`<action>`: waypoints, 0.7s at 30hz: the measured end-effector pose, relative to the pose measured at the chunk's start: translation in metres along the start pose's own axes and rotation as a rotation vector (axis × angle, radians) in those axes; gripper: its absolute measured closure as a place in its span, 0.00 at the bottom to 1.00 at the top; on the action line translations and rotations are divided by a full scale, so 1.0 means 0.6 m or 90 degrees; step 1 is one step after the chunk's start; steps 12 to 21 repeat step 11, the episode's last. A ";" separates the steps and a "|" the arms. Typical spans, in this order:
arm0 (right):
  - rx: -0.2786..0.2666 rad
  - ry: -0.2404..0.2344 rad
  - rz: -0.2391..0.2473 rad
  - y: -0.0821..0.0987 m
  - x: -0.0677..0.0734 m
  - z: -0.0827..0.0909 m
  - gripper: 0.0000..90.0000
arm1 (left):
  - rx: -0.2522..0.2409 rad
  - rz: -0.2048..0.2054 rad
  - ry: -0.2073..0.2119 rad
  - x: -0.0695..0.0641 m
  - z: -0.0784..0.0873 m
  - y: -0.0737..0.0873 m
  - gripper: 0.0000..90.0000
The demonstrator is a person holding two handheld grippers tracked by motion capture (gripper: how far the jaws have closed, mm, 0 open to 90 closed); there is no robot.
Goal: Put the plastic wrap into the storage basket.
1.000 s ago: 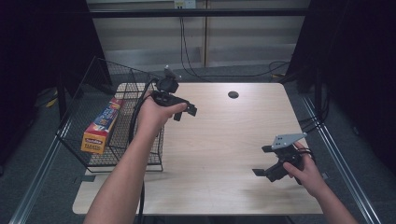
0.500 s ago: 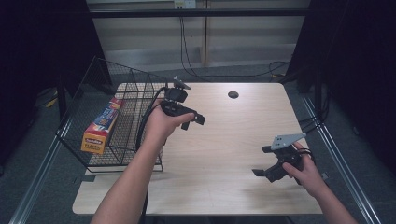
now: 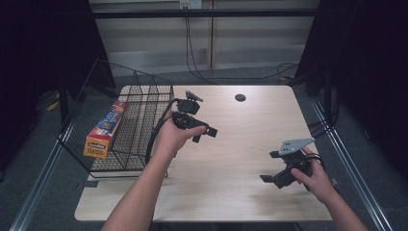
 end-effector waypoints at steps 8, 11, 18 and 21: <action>0.006 0.000 -0.004 0.005 0.001 -0.002 0.02 | -0.012 -0.020 0.016 -0.011 -0.028 0.019 0.09; 0.012 0.006 0.003 0.011 0.001 -0.008 0.02 | -0.013 -0.029 0.024 -0.014 -0.040 0.030 0.08; 0.012 0.006 0.003 0.011 0.001 -0.008 0.02 | -0.013 -0.029 0.024 -0.014 -0.040 0.030 0.08; 0.012 0.006 0.003 0.011 0.001 -0.008 0.02 | -0.013 -0.029 0.024 -0.014 -0.040 0.030 0.08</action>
Point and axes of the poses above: each handheld gripper's, and its own axes: z roughly backward along the jaws, y roughly out of its underside, x roughly to its left, the point moved 8 cm from there along -z, roughly forward along the jaws, and after that the axes turned 15 degrees about y, right-handed, at the moved point
